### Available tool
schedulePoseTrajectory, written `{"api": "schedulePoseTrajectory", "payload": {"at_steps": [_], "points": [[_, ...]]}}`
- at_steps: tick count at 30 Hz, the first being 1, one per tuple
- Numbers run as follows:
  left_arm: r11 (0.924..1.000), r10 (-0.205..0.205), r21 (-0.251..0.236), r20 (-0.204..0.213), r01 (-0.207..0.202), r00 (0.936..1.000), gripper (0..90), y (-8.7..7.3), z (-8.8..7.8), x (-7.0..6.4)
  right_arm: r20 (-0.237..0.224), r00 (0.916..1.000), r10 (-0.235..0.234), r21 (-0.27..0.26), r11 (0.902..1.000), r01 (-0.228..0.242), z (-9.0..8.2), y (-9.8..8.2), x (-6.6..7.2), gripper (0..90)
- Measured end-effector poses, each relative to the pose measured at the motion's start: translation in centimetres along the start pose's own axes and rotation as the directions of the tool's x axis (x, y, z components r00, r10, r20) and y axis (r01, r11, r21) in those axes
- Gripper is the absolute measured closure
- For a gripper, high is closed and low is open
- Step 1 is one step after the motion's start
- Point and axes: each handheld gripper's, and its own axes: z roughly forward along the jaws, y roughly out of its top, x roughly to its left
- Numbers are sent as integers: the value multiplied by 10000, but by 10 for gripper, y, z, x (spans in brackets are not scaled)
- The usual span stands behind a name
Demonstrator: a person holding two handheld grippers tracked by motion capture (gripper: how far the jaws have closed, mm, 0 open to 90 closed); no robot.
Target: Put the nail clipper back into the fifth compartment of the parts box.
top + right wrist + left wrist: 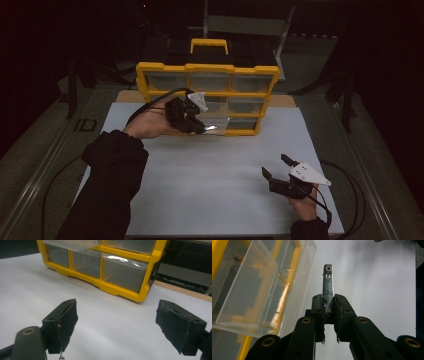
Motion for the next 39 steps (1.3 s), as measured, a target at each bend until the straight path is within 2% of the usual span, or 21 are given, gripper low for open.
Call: {"api": "schedulePoseTrajectory", "payload": {"at_steps": [19, 39], "points": [[9989, -456, -140, -126, 454, 9989, 806, 4, -15, 18, 3, 10000, 29, -8, 10000, -29, 0, 0, 0, 175], [9946, -1038, 0, -512, 1039, 9933, 806, 1, -19, 31, 1, 10000, 66, 20, 10000, -66, 0, -1, -1, 175]]}}
